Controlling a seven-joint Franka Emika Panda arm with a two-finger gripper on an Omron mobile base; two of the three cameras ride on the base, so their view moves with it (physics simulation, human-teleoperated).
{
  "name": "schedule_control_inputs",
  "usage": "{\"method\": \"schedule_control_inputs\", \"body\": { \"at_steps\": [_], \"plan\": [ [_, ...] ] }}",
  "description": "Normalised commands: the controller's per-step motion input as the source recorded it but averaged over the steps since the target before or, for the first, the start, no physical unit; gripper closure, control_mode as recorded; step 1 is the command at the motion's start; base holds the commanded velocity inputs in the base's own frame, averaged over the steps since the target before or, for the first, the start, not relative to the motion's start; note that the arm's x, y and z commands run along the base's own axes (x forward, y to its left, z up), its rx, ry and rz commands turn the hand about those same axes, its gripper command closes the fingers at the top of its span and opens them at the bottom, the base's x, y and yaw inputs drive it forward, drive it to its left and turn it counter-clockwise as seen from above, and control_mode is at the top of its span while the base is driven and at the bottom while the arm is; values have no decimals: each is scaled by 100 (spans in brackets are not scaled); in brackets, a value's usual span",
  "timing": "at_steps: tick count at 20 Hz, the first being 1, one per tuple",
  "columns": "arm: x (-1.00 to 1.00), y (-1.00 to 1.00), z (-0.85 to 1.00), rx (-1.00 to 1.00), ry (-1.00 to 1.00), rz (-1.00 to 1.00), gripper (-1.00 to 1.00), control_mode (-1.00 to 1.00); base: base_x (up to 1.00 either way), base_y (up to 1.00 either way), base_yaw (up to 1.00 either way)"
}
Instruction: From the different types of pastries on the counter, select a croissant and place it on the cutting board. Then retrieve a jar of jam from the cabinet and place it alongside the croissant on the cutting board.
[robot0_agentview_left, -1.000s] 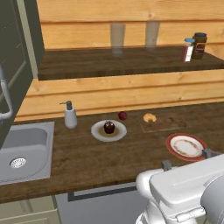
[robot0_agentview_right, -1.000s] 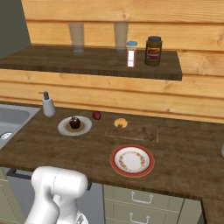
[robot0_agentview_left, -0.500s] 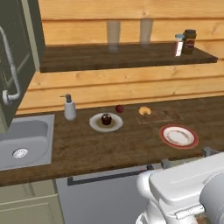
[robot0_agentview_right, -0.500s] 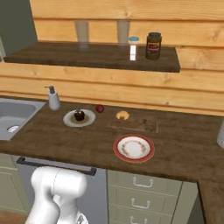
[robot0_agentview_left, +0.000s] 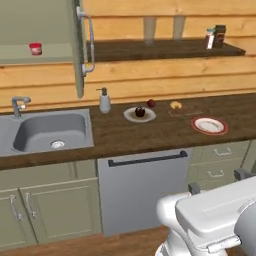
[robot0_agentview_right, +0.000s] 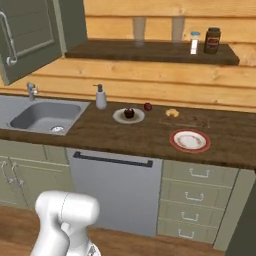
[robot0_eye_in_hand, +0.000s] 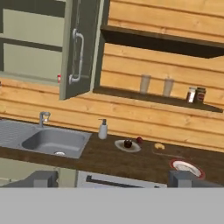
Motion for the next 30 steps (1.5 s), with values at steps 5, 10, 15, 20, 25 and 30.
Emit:
{"method": "schedule_control_inputs", "body": {
  "at_steps": [5, 10, 15, 20, 25, 30],
  "plan": [
    [0, 0, 0, 0, 0, 0, -100, 100, -24, 100, 0],
    [0, 0, 0, 0, 0, 0, -100, 100, 14, 96, 0],
    [0, 0, 0, 0, 0, 0, -100, 100, 47, 60, 0],
    [0, 0, 0, 0, 0, 0, -100, 100, 15, 4, 0],
    [0, 0, 0, 0, 0, 0, -100, 100, 24, 22, 0],
    [0, 0, 0, 0, 0, 0, -100, 100, -1, 75, 0]
  ]
}}
